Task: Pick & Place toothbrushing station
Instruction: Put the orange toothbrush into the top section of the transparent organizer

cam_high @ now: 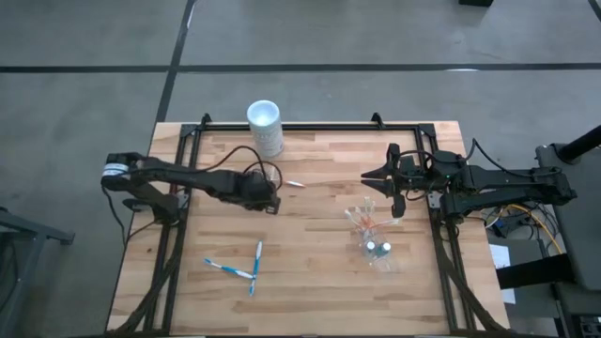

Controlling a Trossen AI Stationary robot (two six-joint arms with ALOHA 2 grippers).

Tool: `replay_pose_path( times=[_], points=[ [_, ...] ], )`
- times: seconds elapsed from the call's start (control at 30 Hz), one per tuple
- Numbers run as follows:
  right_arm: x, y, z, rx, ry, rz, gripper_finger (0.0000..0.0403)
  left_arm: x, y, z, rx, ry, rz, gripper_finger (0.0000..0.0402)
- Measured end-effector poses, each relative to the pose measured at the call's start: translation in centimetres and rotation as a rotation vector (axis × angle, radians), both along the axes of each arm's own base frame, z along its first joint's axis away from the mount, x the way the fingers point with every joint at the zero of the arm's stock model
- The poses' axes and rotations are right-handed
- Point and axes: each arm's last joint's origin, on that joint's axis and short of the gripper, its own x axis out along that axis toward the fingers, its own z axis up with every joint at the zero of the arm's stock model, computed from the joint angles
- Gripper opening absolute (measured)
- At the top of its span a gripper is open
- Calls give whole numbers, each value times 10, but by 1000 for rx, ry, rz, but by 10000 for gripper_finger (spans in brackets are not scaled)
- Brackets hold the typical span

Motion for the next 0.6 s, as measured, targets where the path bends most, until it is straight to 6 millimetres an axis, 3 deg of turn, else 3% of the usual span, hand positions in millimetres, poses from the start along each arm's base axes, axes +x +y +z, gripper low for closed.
replay_pose_path(
  times=[0.27,0.47,0.6],
  points=[
    [0,0,0,-29,1,0,63,23,5,70,294,-263,-170,21],
    [0,0,0,-111,1,4,59,43,3,128,561,-456,-449,27],
    [0,0,1,-109,-3,4,60,47,1,155,677,-511,-559,25]
  ],
)
